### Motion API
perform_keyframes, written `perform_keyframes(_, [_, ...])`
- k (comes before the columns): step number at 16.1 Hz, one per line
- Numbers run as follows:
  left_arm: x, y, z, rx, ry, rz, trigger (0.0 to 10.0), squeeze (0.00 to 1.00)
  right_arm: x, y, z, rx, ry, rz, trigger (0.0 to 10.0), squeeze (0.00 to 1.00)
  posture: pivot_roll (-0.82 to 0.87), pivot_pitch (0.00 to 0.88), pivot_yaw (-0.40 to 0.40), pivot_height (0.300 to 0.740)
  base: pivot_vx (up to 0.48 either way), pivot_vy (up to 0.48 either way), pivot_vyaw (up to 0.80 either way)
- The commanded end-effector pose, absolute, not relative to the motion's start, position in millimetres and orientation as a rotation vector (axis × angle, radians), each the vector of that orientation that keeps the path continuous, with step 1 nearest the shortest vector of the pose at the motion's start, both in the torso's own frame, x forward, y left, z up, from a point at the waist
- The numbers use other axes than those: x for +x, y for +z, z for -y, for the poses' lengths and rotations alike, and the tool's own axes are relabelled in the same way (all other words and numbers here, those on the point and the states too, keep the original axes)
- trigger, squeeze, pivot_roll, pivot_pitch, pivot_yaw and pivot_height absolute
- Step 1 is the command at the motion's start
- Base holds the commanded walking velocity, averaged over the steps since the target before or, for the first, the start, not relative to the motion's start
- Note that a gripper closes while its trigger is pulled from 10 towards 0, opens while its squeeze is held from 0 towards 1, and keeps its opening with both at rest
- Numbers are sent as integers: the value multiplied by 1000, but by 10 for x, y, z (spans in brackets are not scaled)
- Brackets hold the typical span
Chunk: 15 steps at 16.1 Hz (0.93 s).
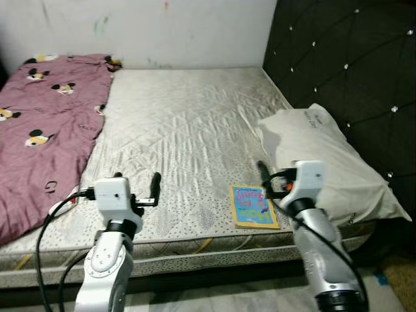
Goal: Clean up the room
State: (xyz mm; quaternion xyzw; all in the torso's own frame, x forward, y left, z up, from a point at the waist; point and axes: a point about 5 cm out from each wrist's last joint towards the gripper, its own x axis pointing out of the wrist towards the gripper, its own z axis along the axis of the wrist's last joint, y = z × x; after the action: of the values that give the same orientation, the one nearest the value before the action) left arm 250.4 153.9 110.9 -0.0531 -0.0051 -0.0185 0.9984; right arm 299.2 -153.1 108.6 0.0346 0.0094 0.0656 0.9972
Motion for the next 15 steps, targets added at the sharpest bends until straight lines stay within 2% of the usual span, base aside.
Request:
perform_keyframes(1, [2497, 1101, -1548, -105, -34, 3, 10000, 0, 3001, 1133, 1557, 63, 124, -2, 10000, 0, -79, 0, -19, 740, 0, 0, 0])
perform_keyframes(12, [2497, 1101, -1548, -105, -34, 3, 10000, 0, 3001, 1133, 1557, 63, 124, -2, 10000, 0, -79, 0, -19, 740, 0, 0, 0])
perform_keyframes(15, [2516, 1097, -1539, -116, -38, -2, 10000, 0, 2990, 1124, 1568, 66, 115, -5, 10000, 0, -84, 0, -13, 740, 0, 456, 0])
